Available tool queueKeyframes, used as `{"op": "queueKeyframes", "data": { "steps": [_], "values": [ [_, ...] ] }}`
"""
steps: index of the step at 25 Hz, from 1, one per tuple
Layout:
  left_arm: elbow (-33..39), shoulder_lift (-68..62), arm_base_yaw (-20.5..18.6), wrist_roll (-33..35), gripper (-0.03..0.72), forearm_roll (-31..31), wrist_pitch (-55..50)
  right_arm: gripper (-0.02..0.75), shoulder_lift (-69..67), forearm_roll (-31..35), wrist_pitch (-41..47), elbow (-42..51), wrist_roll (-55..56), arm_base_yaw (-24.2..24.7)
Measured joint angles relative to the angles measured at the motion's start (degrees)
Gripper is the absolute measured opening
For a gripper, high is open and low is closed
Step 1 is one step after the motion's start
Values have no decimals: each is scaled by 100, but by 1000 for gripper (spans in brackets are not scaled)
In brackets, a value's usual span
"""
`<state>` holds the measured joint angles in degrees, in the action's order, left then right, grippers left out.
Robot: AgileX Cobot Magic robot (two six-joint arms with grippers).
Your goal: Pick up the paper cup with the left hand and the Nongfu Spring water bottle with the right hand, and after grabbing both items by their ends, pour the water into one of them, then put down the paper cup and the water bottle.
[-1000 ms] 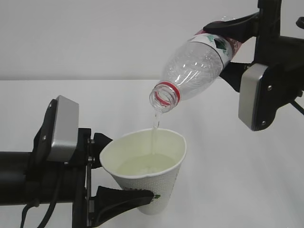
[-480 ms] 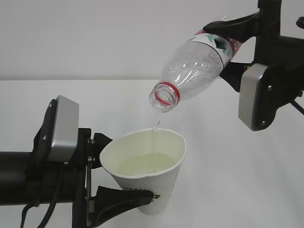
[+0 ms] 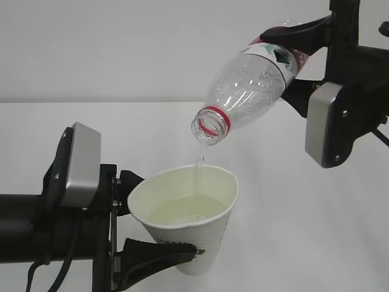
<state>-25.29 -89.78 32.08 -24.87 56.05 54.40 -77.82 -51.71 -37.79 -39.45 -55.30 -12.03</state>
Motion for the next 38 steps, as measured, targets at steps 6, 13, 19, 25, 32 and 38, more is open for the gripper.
{"op": "queueKeyframes", "data": {
  "steps": [6,13,19,25,32,38],
  "values": [
    [0,0,0,0,511,0,0,480,0,0,0,-24,-34,0],
    [0,0,0,0,511,0,0,480,0,0,0,-247,-64,0],
    [0,0,0,0,511,0,0,480,0,0,0,-258,-64,0],
    [0,0,0,0,511,0,0,480,0,0,0,-258,-64,0],
    [0,0,0,0,511,0,0,479,4,0,0,-269,-68,0],
    [0,0,0,28,511,0,-13,479,38,-42,0,-383,-68,0]
  ]
}}
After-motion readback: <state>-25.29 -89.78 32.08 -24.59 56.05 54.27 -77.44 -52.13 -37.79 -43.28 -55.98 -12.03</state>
